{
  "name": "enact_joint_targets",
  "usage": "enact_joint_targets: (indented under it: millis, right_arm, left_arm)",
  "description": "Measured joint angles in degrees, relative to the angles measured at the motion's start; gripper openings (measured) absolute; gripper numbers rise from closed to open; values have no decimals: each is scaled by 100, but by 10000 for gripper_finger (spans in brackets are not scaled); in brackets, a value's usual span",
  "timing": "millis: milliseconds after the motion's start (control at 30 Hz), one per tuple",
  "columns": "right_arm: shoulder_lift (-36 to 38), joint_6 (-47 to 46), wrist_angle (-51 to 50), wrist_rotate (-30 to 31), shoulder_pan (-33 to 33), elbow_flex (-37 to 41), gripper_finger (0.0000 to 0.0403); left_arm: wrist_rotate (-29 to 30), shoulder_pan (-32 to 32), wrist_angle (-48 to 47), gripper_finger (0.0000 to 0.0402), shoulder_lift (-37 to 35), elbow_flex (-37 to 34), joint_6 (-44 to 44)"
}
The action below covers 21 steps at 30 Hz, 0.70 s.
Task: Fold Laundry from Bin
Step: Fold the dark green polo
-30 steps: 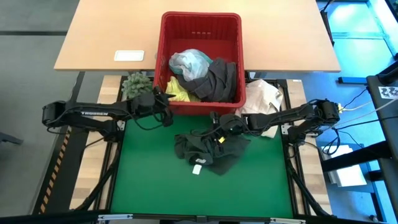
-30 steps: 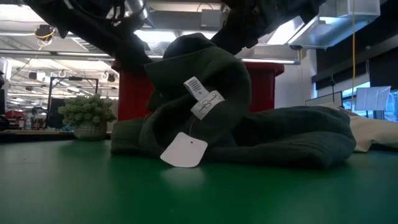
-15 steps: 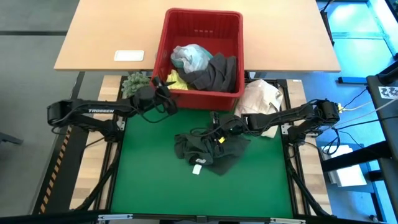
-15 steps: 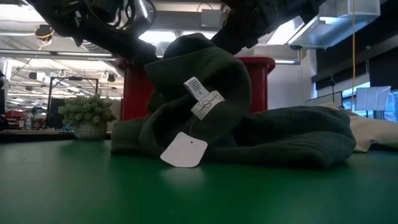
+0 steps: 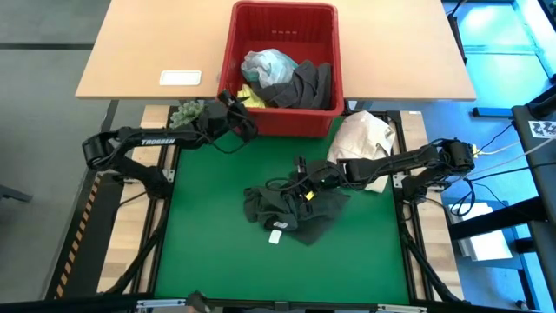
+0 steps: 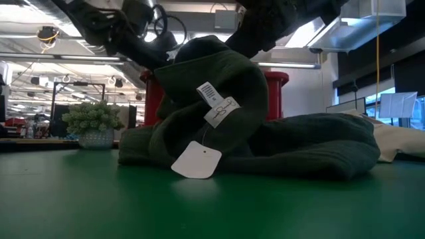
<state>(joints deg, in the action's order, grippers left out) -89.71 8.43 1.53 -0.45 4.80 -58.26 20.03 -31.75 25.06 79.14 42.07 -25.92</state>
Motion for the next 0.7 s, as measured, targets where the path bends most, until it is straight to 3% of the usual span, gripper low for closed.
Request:
enact_joint_targets:
  millis: [367,700]
  right_arm:
    - [0,0,-42,0,0,-2,24]
    - [0,-38,-57,-11,0,-2,24]
  left_arm:
    - [-510,-717,-7,276,233,225,-76]
    - [-1050,-469,-495,276,134,249,66]
